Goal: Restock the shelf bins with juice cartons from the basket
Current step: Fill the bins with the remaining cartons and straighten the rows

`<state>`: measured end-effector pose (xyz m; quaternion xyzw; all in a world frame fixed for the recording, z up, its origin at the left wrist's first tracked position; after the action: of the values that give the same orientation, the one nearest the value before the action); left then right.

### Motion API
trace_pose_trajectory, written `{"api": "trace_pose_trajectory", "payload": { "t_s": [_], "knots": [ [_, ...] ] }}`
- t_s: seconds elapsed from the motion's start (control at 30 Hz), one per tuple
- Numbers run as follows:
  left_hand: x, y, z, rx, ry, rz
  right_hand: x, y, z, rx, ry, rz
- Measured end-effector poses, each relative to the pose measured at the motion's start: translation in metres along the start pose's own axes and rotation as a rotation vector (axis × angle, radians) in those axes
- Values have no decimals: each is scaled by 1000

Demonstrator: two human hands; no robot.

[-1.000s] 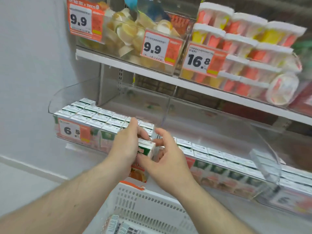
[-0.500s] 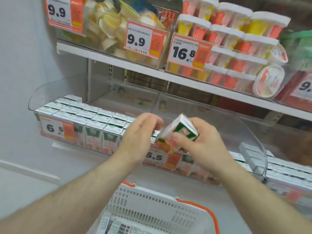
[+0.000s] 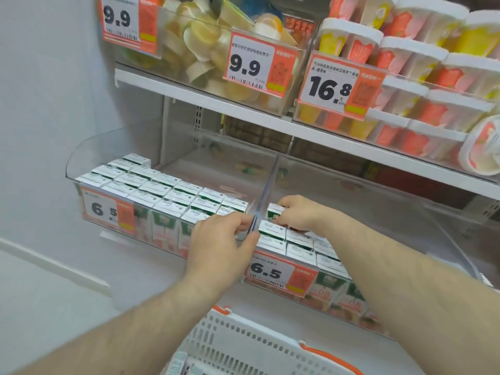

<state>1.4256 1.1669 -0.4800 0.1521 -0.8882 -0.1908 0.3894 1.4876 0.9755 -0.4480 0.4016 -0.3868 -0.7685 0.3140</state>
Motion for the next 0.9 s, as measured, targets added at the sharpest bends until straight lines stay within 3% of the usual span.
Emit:
{"api": "trace_pose_trajectory", "payload": {
  "t_s": [0.07,0.23,0.47,0.77,0.9],
  "knots": [
    [-2,0,1,9,-9,26,-1,-2,-4,-63,-22,-42],
    [-9,-3,2,35,-25,26,9,-5,-8,-332,-189,-414],
    [-12,-6,2,7,30,25,8,-3,-6,-364,-213,-364],
    [-4,3,-3,-75,69,41,-10,1,20,-49,-67,-3],
    [5,15,-4,-75,-116,-53,-8,3,34,261,-23,-12]
  ]
}}
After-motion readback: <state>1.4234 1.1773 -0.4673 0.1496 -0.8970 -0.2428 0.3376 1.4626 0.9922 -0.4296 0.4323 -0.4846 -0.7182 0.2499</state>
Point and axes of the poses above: each hand's wrist, its own z-axis away from the middle knuckle, its own y-axis out of the back of the hand, x = y × z, the point moved 2 cm from there along -z, towards the middle knuckle, and after that the axes turned 13 degrees about -y, right-handed, at the moved point
